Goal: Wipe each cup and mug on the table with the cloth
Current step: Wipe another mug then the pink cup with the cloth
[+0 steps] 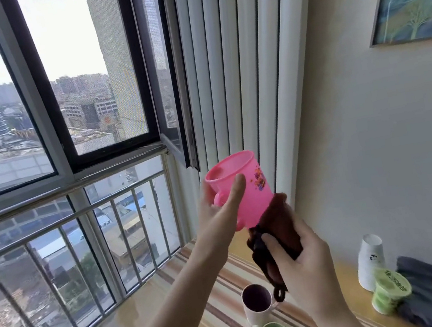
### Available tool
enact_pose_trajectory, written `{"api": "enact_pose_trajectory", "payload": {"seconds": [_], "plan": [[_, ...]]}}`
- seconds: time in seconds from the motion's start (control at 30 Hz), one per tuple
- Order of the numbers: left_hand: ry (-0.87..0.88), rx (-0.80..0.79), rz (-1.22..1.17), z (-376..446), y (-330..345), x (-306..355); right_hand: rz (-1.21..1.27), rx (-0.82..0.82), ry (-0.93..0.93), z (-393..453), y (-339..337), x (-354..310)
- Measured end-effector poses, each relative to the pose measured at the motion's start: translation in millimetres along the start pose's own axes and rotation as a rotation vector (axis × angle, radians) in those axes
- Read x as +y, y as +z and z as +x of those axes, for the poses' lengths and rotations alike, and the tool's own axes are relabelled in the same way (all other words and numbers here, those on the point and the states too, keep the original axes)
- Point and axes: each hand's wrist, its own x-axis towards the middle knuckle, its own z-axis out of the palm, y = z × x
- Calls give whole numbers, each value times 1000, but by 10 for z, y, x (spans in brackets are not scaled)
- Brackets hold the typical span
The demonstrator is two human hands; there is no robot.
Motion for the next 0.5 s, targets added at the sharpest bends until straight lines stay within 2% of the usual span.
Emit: {"api": "enact_pose_trajectory", "payload": {"seconds": [0.1, 0.2, 0.3, 0.5], "plan": [[-4, 26, 73, 44, -116, -58, -133, -51, -51, -2, -162, 30], [-70, 0, 107, 48, -170, -156, -179, 17, -166, 139, -238, 66], [-149, -57, 113, 32, -143, -266, -218, -68, -253, 270, -105, 76], [-227, -12, 67, 182, -382, -504, -295, -220, -182, 240, 52, 460]]}}
